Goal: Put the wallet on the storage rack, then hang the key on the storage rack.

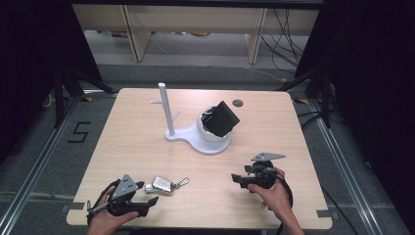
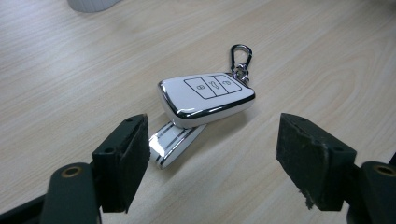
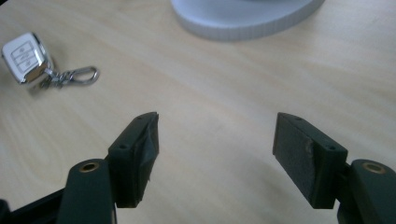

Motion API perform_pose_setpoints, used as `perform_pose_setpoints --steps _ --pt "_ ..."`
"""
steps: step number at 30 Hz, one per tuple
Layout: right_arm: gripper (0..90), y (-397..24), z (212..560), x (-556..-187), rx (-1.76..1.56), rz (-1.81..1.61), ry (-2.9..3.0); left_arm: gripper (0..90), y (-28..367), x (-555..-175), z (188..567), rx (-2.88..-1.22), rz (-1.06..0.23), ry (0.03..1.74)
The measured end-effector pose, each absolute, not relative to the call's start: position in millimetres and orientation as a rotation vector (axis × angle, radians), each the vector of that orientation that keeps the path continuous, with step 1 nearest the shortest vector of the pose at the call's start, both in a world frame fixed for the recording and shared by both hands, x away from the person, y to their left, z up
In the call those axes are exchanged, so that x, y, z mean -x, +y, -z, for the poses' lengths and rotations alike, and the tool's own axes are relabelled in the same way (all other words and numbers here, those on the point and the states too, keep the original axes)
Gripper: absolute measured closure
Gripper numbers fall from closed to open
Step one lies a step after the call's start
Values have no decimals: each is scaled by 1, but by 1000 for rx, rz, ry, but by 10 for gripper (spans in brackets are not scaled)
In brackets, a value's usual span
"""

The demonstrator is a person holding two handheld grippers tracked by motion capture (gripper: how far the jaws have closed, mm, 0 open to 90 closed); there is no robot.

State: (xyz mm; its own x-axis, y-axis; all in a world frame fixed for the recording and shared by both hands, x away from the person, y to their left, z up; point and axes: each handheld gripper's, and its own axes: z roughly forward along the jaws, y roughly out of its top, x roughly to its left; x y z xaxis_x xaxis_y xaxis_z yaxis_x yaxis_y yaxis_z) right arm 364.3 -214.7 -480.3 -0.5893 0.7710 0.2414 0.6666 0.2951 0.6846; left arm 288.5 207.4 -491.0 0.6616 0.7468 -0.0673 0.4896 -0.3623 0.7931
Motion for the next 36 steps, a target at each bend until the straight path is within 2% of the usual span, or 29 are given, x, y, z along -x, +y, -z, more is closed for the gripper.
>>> perform_pose_setpoints --steps 13,22,27,36 --pt "305 -217 494 -319 -1389 -1158 2479 257 204 -290 489 -2078 -401 938" --pt "304 -224 493 -315 -1381 -1170 2466 269 187 -298 483 -2113 -375 866" --pt "302 -220 494 -313 -1387 -1148 2485 307 174 -311 479 -2141 -367 833" --pt "300 -223 497 -316 -1359 -1172 2483 346 144 -343 471 -2281 -284 751"
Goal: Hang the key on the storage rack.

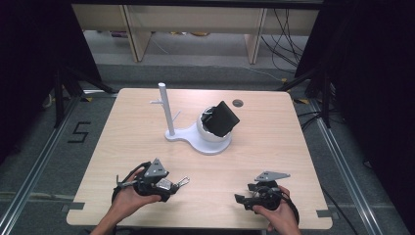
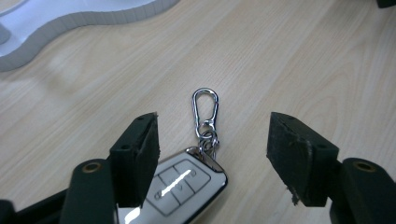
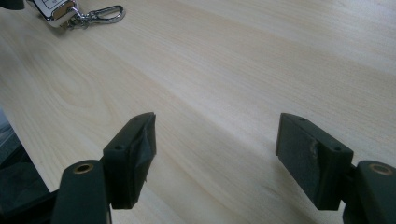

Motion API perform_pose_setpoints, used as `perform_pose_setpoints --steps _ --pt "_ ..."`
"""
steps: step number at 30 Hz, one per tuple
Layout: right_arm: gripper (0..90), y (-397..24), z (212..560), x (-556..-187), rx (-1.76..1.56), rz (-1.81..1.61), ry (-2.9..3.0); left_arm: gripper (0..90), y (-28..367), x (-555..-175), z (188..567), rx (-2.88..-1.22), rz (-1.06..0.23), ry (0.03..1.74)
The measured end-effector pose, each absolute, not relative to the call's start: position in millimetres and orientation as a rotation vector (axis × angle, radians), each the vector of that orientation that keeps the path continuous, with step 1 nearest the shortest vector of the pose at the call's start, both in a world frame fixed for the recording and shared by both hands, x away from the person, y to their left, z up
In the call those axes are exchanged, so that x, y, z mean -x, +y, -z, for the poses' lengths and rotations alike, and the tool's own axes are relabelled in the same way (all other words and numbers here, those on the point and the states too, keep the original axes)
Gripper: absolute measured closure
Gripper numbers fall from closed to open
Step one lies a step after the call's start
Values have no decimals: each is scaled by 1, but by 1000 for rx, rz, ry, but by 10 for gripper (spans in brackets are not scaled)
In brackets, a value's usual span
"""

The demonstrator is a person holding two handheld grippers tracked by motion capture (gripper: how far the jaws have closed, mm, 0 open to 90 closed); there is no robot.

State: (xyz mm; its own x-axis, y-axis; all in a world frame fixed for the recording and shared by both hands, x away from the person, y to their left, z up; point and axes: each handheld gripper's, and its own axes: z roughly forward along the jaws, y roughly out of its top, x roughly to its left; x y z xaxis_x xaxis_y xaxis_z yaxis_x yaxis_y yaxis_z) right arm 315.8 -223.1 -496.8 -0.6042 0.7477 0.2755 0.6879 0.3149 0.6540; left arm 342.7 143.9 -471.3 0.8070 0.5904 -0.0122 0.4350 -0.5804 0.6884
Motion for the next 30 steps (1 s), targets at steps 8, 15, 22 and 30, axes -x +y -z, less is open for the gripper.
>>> perform_pose_setpoints --steps 8,15,22,30 --pt "300 -221 498 -315 -1303 -1149 2515 407 116 -362 471 -2538 -259 705" --pt "301 -218 497 -314 -1321 -1143 2519 469 101 -375 474 -2649 -221 697" --pt "302 -218 498 -315 -1296 -1140 2531 530 93 -380 482 -2733 -173 728" --pt "324 -216 498 -313 -1319 -1139 2548 707 89 -383 481 -2806 -136 687"
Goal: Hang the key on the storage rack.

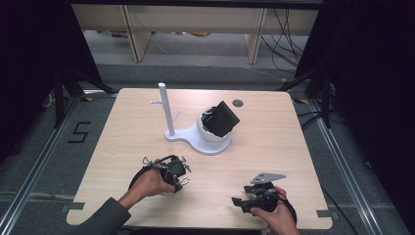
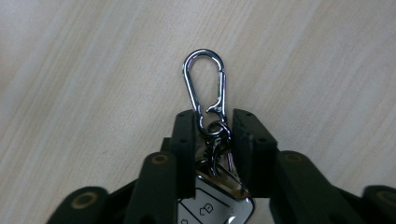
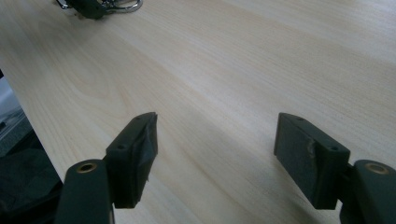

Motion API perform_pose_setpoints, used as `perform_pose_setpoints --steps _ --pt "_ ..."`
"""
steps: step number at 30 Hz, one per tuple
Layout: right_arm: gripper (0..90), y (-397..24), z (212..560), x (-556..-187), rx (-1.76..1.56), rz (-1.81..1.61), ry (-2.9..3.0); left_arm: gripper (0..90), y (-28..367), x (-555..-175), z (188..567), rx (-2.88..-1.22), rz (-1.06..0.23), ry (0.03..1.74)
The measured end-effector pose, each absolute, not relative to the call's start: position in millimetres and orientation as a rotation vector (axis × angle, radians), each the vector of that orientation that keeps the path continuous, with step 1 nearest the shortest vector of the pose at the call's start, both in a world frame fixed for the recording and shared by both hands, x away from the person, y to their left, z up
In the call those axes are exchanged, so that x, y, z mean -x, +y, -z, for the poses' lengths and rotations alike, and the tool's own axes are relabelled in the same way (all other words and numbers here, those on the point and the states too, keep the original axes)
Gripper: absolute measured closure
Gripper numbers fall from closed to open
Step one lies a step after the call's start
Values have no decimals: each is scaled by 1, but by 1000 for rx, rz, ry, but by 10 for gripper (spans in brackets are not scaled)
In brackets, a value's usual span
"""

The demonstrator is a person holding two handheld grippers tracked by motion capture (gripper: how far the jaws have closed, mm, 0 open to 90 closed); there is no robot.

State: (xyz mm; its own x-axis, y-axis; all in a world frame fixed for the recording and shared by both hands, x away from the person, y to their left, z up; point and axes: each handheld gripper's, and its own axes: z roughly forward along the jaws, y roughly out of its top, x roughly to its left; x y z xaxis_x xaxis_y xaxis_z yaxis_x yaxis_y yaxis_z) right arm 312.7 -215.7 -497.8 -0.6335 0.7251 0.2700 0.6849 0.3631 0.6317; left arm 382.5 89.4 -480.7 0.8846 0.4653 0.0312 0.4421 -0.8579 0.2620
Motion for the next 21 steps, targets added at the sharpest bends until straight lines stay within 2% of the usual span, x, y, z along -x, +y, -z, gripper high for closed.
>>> perform_pose_setpoints --steps 1,11,14,16,21 --pt "324 -216 499 -315 -1278 -1133 2542 734 88 -383 480 -2816 -130 679" --pt "324 -213 499 -313 -1248 -1140 2558 737 72 -391 478 -2939 -87 680" --pt "324 -212 501 -314 -1255 -1167 2535 694 67 -393 478 -2972 -102 684" --pt "324 -213 499 -313 -1243 -1150 2549 739 63 -391 478 -3018 -111 625" --pt "324 -212 499 -312 -1238 -1149 2554 748 57 -393 478 -3067 -100 585"
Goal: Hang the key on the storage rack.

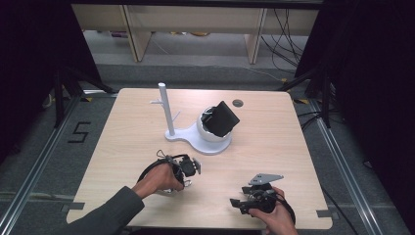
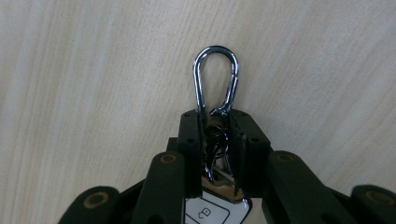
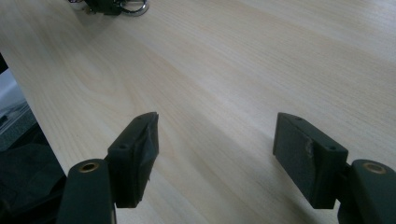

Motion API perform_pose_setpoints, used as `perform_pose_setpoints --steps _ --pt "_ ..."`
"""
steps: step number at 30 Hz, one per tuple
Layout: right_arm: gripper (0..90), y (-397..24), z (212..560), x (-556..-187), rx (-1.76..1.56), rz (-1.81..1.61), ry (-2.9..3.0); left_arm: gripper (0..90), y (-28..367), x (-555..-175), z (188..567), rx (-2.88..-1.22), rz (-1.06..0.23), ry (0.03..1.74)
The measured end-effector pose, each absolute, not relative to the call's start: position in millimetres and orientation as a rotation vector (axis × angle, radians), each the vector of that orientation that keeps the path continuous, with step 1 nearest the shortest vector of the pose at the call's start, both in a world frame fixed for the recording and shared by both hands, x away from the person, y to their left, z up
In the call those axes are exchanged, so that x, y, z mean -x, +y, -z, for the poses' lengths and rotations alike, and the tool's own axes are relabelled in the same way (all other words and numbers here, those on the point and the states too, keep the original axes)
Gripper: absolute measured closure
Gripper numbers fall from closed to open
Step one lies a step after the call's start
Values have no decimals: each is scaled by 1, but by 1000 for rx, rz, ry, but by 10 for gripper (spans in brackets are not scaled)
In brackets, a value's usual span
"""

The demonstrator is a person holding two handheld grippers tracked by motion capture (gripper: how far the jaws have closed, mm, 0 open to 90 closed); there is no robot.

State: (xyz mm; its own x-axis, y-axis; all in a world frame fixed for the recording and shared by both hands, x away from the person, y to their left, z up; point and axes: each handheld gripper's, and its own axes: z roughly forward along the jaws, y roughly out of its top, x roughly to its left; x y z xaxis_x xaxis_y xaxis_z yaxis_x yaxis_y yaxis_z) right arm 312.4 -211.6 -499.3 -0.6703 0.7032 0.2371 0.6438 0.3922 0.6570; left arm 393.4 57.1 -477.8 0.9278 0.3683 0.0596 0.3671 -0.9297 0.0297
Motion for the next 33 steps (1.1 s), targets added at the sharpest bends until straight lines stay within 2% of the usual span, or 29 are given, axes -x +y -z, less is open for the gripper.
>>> perform_pose_setpoints --steps 3,10,15,16,26,33 --pt "324 -212 499 -313 -1237 -1142 2567 753 56 -392 478 -3061 -164 541" --pt "325 -213 499 -313 -1249 -1157 2548 754 65 -394 476 -3010 -49 563" --pt "325 -213 499 -314 -1245 -1151 2560 753 75 -400 464 -2972 -34 606" --pt "325 -212 500 -313 -1249 -1182 2535 753 78 -401 461 -2958 -63 622" --pt "324 -213 500 -315 -1256 -1155 2548 753 123 -417 400 -2841 -125 738" --pt "325 -212 501 -314 -1262 -1168 2538 753 146 -418 372 -2786 -182 786"
